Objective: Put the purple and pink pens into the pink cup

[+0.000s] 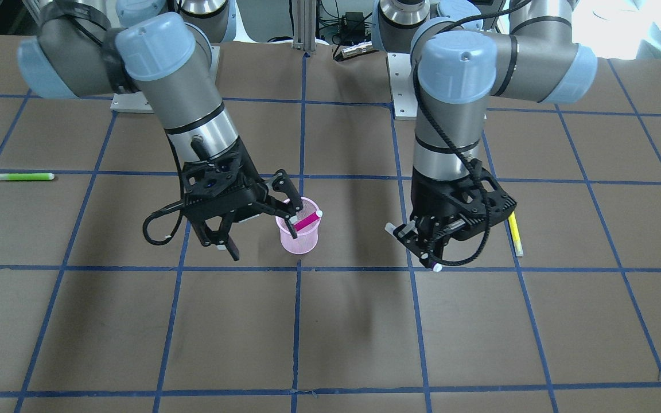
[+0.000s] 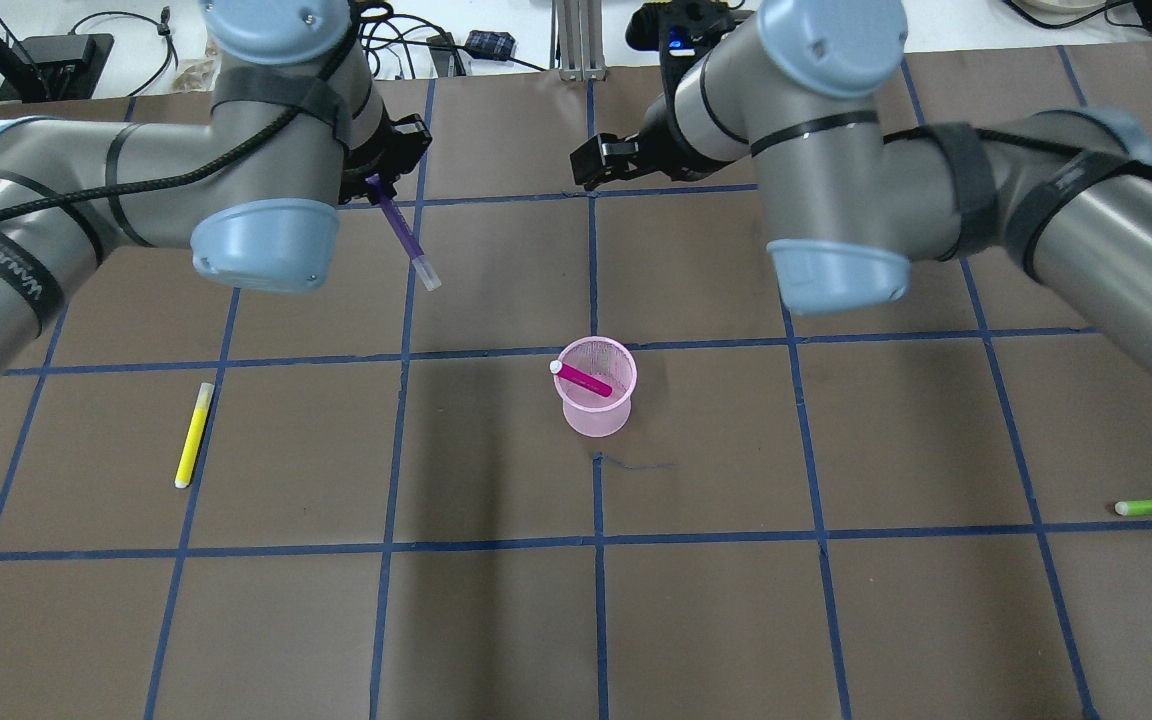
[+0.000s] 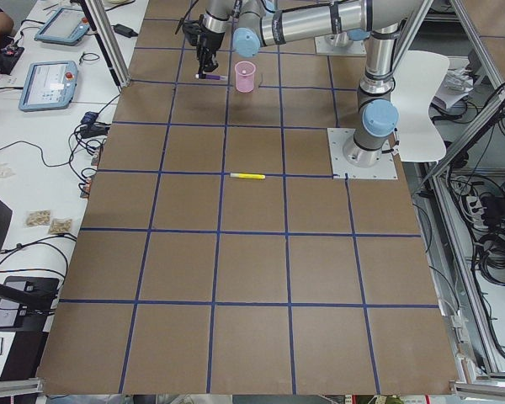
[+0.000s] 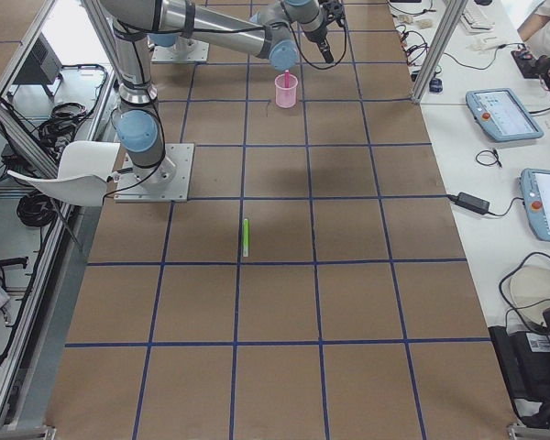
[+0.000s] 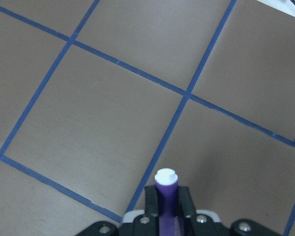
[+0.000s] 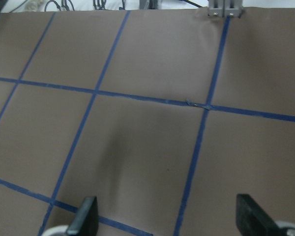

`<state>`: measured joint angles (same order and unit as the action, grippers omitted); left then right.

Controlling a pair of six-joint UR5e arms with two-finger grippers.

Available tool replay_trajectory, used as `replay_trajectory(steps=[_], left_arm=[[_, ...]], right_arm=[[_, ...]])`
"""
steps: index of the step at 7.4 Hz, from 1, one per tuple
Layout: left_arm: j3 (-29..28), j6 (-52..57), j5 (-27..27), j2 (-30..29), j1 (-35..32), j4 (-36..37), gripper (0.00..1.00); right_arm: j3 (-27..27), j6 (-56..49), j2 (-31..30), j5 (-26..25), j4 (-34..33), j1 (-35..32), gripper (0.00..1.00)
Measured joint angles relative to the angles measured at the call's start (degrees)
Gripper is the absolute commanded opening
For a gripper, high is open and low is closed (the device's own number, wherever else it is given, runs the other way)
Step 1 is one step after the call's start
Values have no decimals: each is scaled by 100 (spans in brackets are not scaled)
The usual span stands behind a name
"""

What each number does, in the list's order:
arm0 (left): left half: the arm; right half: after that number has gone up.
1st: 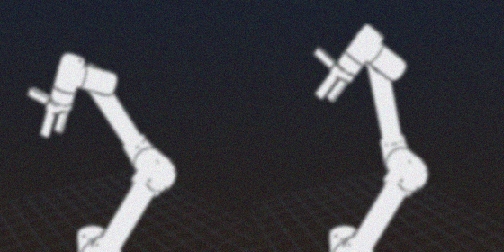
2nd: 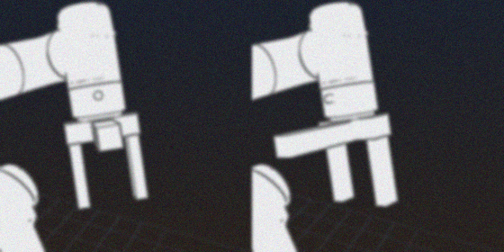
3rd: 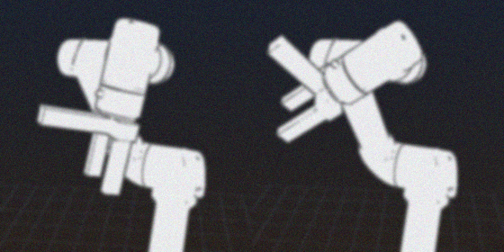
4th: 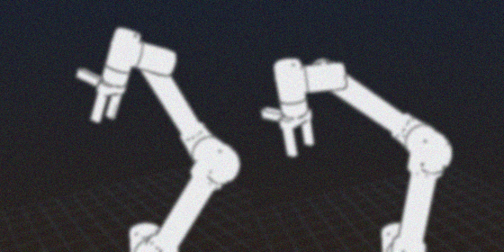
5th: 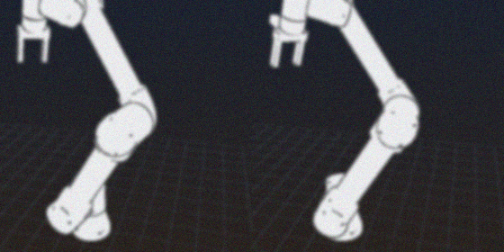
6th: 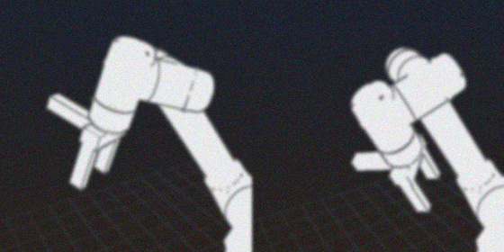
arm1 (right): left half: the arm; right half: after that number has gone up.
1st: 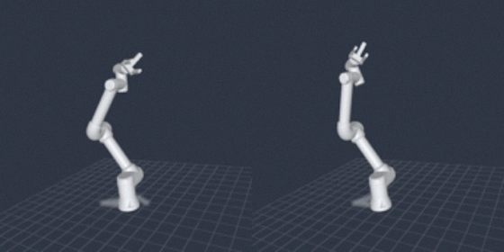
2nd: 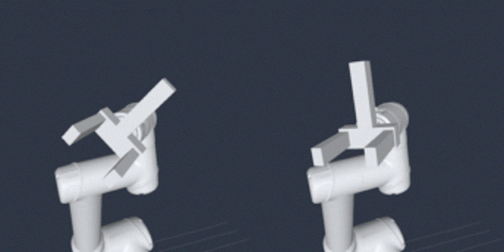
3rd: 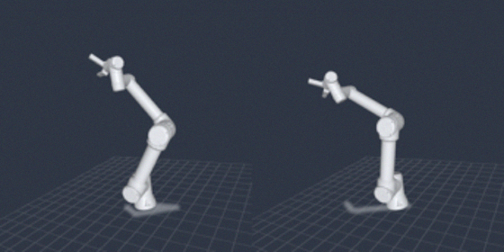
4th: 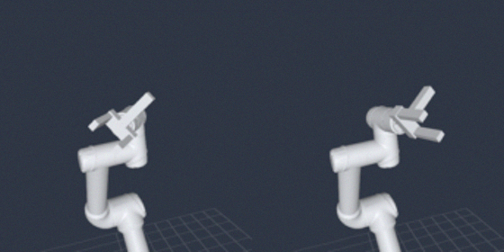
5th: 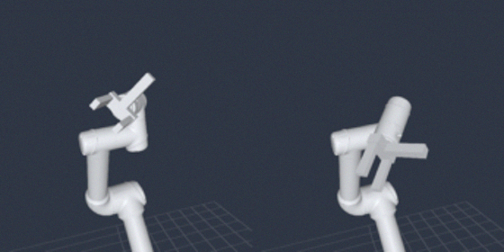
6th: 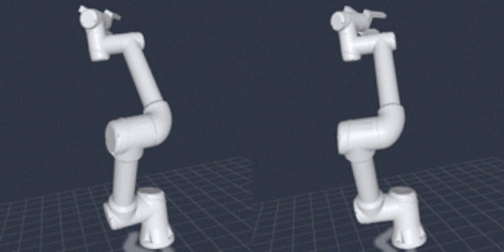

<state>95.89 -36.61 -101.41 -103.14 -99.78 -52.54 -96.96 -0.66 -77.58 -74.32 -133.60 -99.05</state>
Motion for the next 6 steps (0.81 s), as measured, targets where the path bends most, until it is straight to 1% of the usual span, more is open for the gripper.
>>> replay_trajectory(steps=[1, 2, 3, 4, 5, 6], left_arm=[[22, -245, -191, -21, -356, 117, 0], [40, -357, -355, -43, -688, 196, 0], [52, -400, -536, -87, -977, 281, 0], [60, -408, -735, -151, -1207, 397, 0], [63, -403, -918, -230, -1399, 552, 0], [67, -399, -1042, -323, -1560, 713, 0]], right_arm=[[285, -327, -76, -42, 986, 312, 100], [479, -495, -219, -189, 1937, 616, 100], [653, -650, -411, -492, 2817, 847, 100], [768, -810, -636, -744, 3504, 973, 100], [815, -915, -886, -881, 3960, 1011, 100], [839, -971, -1060, -987, 4169, 1008, 100]])
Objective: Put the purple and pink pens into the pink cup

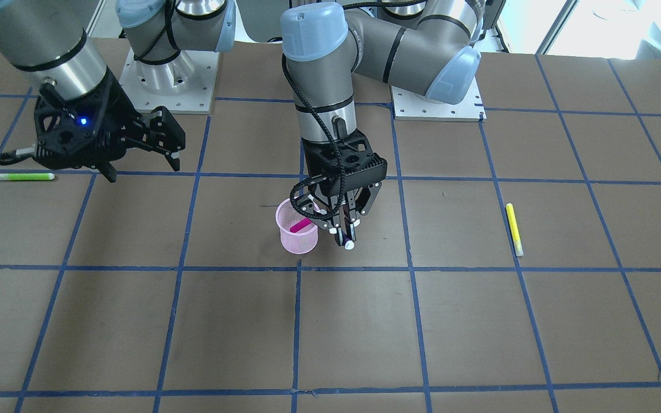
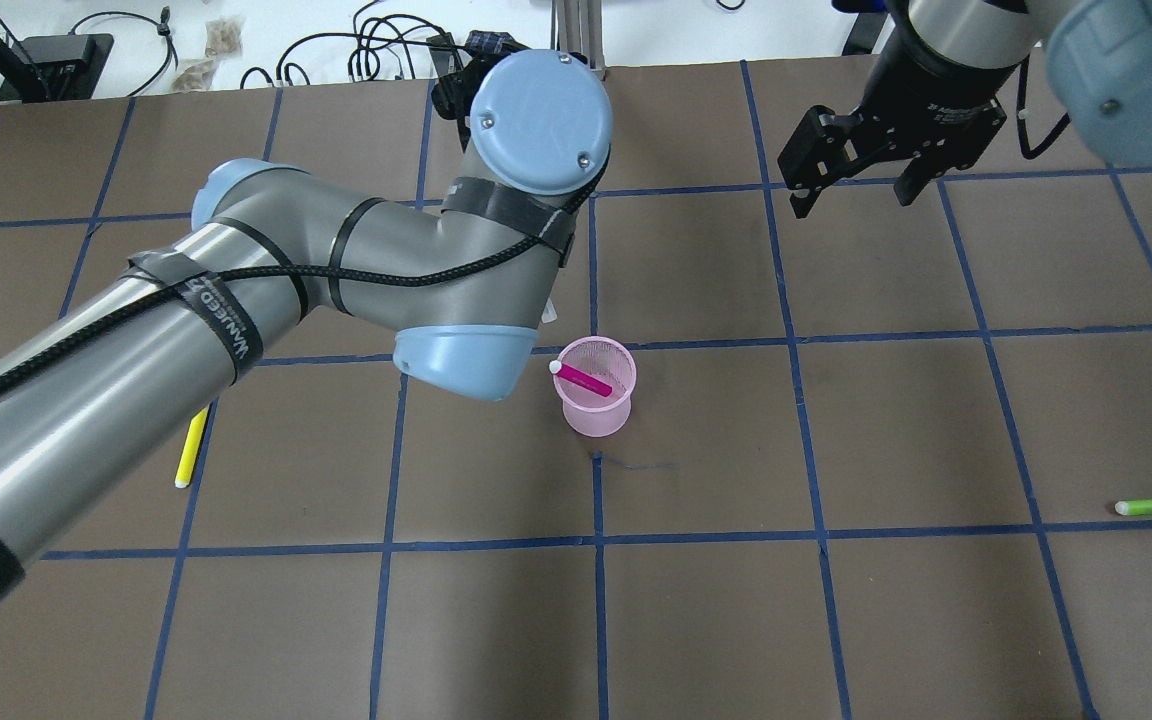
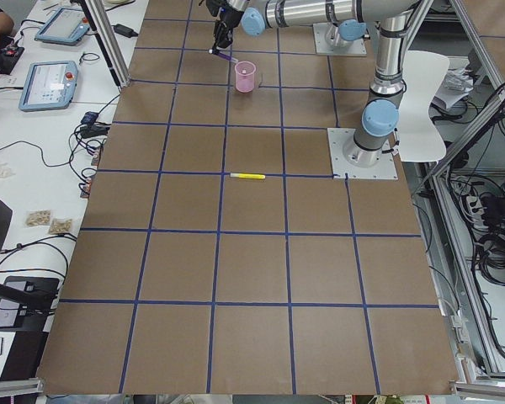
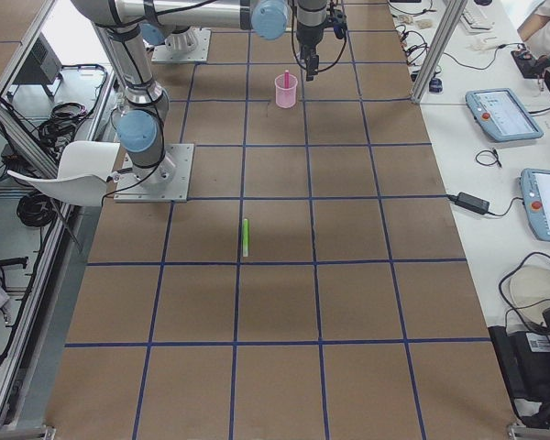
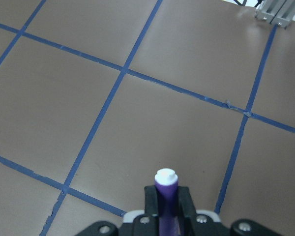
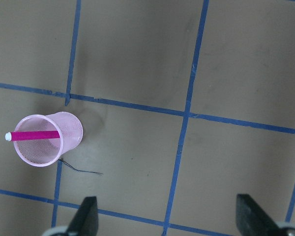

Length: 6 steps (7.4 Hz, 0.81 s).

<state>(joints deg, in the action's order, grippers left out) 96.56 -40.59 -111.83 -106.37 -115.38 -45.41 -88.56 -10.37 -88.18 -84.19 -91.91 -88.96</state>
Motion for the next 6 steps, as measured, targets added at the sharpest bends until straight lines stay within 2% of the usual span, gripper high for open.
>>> replay_trajectory(steps=[2, 4, 6], left_arm=[[67, -18, -77, -171, -219, 119, 0], [185, -201, -84, -285, -343, 213, 0], [219, -506, -74, -322, -396, 247, 0]], right_arm=[[12, 24, -100, -208, 131, 23, 100], [51, 24, -130, -989, 147, 37, 100], [43, 26, -140, -1113, 147, 49, 100]])
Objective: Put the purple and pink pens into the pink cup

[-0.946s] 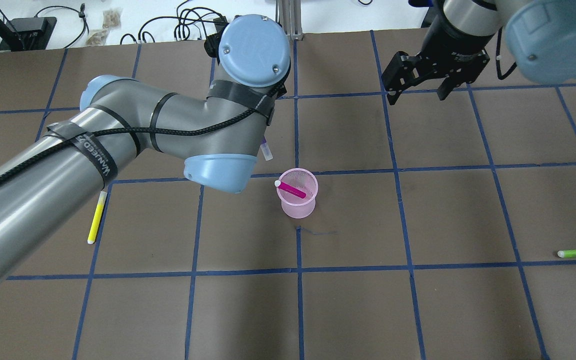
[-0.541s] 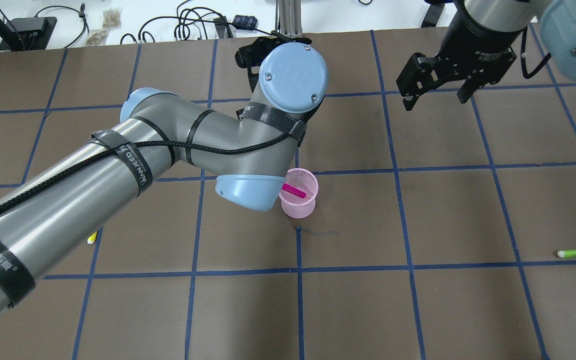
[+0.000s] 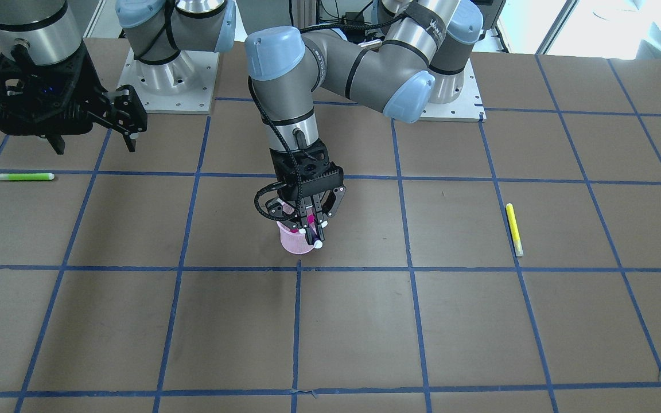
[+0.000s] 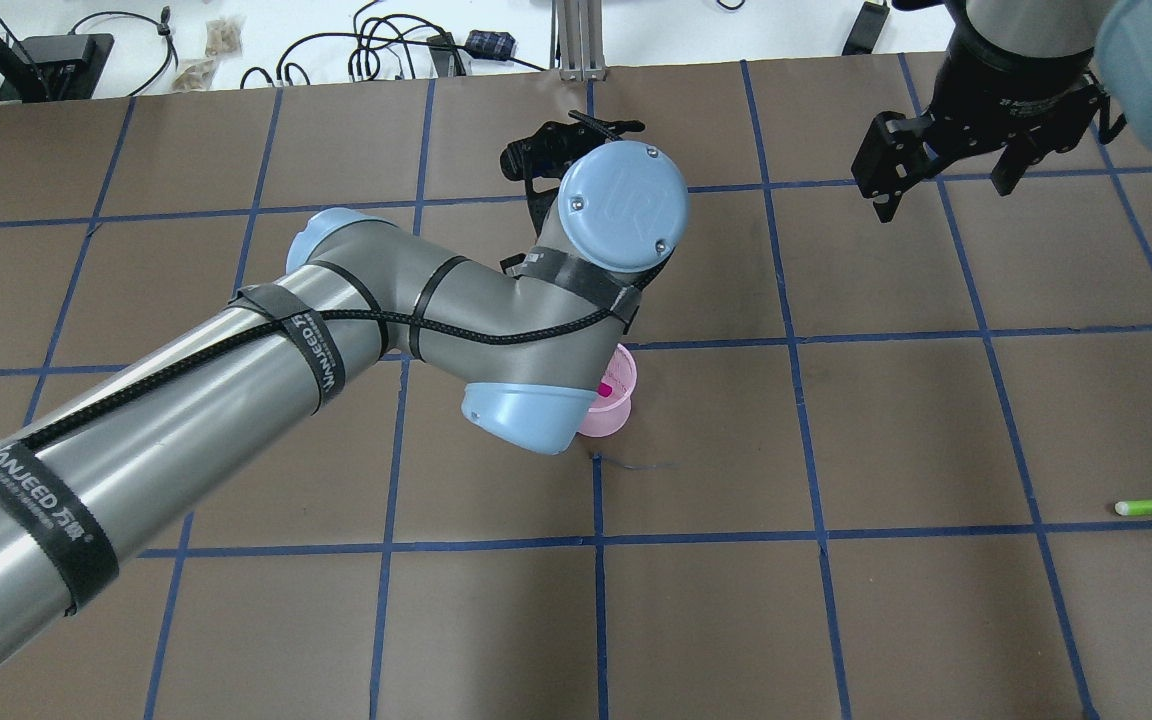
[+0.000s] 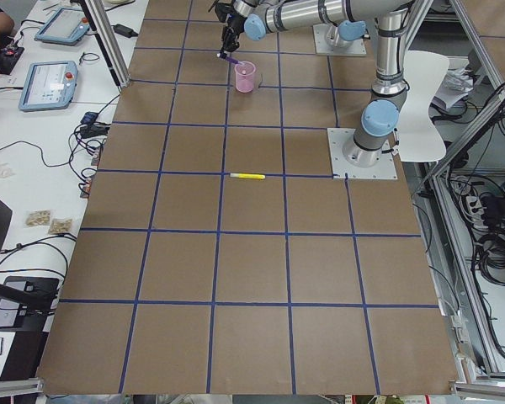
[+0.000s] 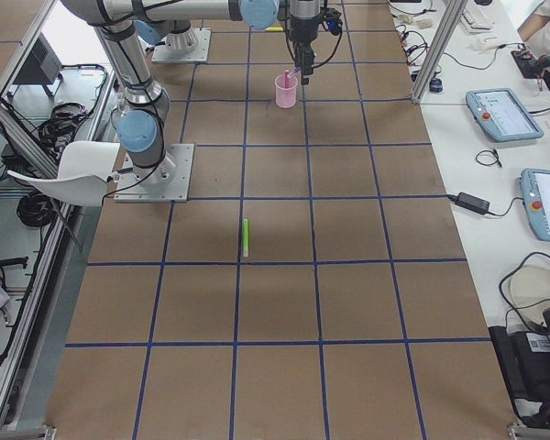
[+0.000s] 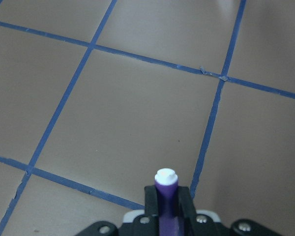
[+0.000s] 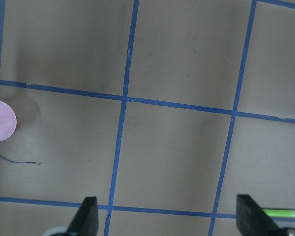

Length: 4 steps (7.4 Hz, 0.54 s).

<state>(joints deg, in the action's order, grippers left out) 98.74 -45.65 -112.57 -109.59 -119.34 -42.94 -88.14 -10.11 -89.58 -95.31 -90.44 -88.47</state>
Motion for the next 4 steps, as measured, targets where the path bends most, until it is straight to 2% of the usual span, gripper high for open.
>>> replay_trajectory(steps=[2, 4], left_arm=[[48, -373, -4, -35, -91, 5, 0], [174, -560, -68, -66, -141, 5, 0]], right_arm=[[-2, 0, -1, 130, -8, -3, 100], [-9, 30, 18, 475, -31, 4, 100]])
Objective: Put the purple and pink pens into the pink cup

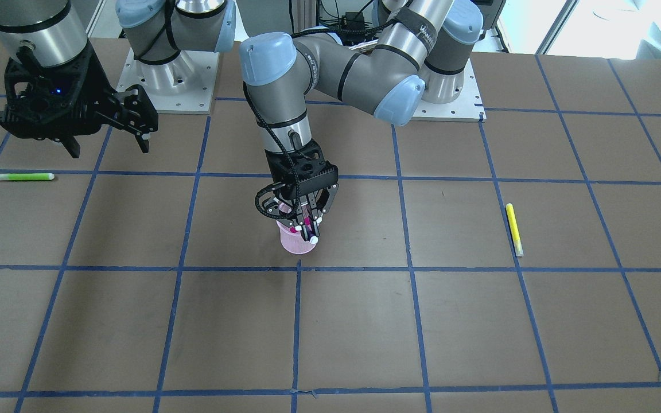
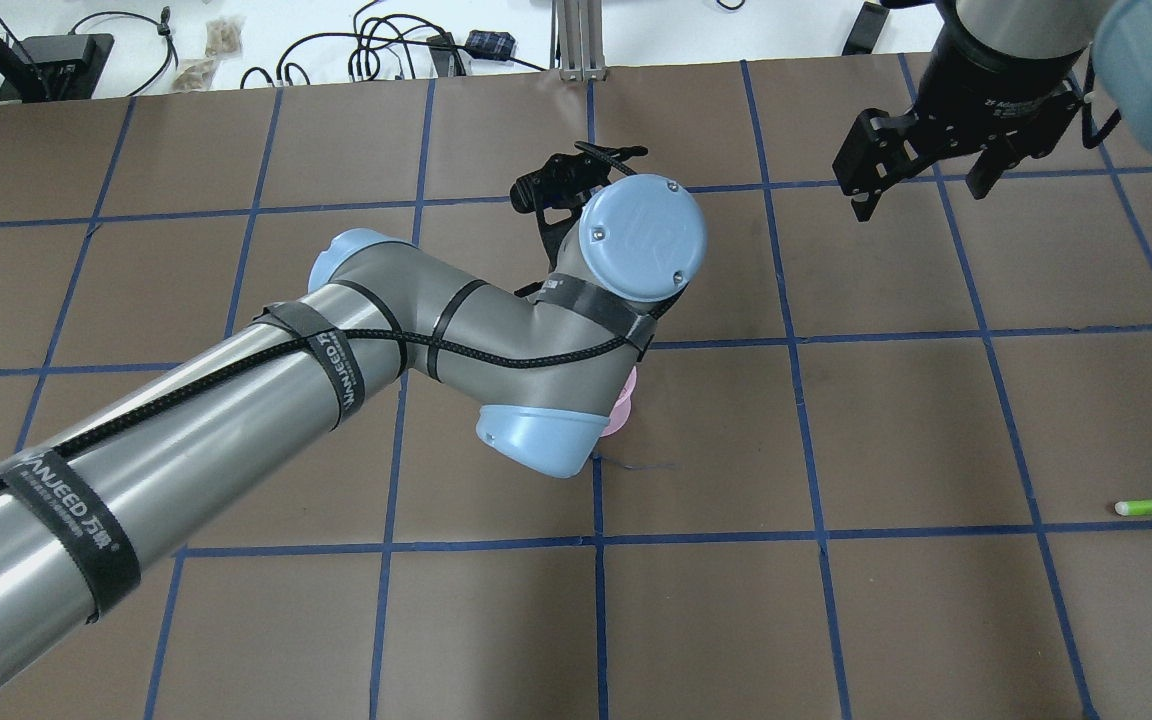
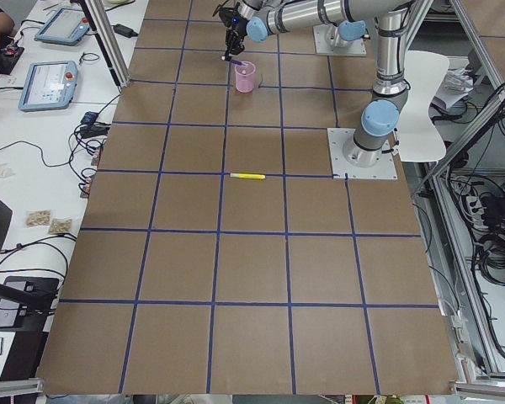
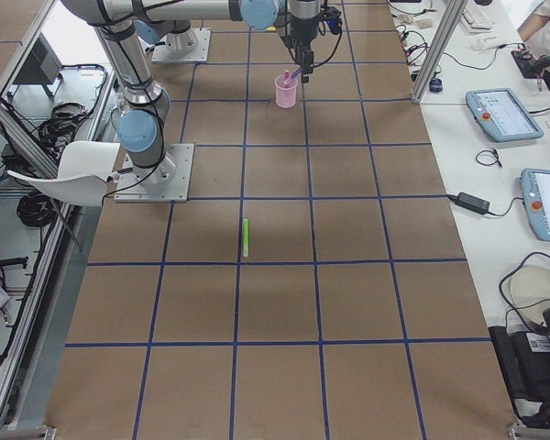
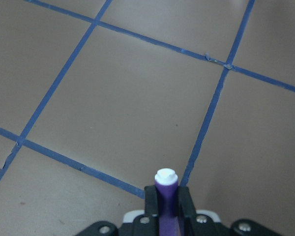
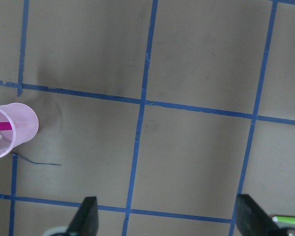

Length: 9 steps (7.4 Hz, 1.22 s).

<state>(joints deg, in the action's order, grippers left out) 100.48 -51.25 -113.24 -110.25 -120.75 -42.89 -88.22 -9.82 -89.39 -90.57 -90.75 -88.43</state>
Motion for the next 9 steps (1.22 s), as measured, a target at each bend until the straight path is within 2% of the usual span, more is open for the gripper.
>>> replay_trajectory(steps=[1, 3, 5, 6, 8, 9], left_arm=[[37, -13, -73, -13, -11, 0, 9], [55, -60, -101, -28, -35, 0, 52], [59, -156, -83, -31, -75, 0, 88], [58, -221, -76, -30, -94, 2, 100], [-12, -40, 64, 44, -84, -30, 100], [-60, 357, 307, 147, -34, -115, 100]], right_arm=[[-7, 80, 1, 151, -21, 5, 100], [-29, 402, -5, 226, -55, -1, 100], [-35, 576, -7, 228, -73, -6, 100], [-36, 586, -8, 228, -79, -6, 100], [-37, 574, -8, 225, -82, 0, 100], [-37, 571, -8, 224, -83, 1, 100]])
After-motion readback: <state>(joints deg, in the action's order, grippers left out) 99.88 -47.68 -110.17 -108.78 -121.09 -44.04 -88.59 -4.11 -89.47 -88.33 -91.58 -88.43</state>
